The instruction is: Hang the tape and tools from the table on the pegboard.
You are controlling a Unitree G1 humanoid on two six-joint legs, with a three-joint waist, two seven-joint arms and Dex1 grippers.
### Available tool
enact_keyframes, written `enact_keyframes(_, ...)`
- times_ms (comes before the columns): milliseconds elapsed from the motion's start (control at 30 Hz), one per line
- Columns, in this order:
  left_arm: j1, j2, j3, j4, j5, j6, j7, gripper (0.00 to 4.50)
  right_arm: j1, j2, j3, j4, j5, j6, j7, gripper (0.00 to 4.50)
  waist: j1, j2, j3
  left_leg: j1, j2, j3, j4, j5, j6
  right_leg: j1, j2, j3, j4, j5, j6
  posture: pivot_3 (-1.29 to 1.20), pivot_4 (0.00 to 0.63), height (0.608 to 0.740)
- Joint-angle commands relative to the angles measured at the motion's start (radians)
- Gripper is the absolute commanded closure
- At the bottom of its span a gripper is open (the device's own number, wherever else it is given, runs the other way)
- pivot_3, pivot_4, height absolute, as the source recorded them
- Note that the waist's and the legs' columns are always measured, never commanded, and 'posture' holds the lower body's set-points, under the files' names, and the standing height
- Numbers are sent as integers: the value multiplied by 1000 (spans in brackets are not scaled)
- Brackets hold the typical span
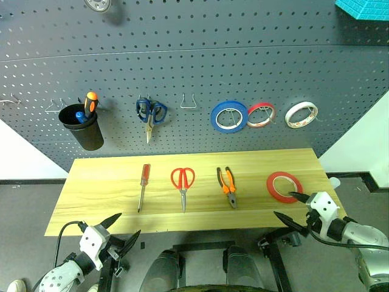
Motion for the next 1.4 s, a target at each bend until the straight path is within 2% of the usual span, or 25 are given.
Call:
enact_keyframes(33, -10, -4, 1, -4, 0, -16, 1, 0, 21, -4, -22, -80, 26, 43, -9, 48, 1, 0, 0, 0, 0, 0, 0, 0, 0, 0, 0, 0, 0, 0, 0, -48, 105, 740)
enact_keyframes(367, -19, -2, -1, 3, -1, -3, -11, 0, 39, -19, -32, -155, 61, 172, -1, 48, 0, 0, 0, -1, 0, 0, 0, 0, 0, 0, 0, 0, -2, 0, 0, -47, 106, 740)
enact_keyframes(767, -16, -3, -3, 2, 4, -1, -14, 0, 18, -17, -27, -69, 34, 123, 17, 48, 0, 0, 0, -2, 0, 0, -2, -1, 2, 0, 0, 0, -6, 0, 0, -49, 110, 740)
enact_keyframes(1033, -20, -4, -56, -102, -8, 119, -51, 0, -57, -30, 25, -40, -73, 171, -64, 48, 0, 0, 0, -2, 0, 1, -1, -2, 3, 0, 0, 0, -7, 0, 0, -42, 104, 740)
enact_keyframes(1233, -161, -39, -160, -149, 65, 294, 11, 0, -185, -27, 116, 43, -202, 255, -141, 48, 8, 0, 0, -1, 0, 0, -1, -2, 3, 1, 0, -1, -7, 1, 0, -16, 98, 740)
enact_keyframes(1300, -233, -60, -203, -161, 94, 364, 33, 0, -230, -32, 157, 96, -264, 265, -174, 48, 14, 1, 0, -1, 0, 0, -1, -1, 3, 1, 0, 0, -6, 2, 1, -12, 95, 740)
enact_keyframes(1400, -374, -99, -269, -164, 176, 512, 110, 0, -280, -15, 168, 187, -265, 228, -169, 48, 24, 1, -1, -1, -1, 0, -2, -1, 3, 1, 0, 0, -6, 6, 4, -10, 93, 740)
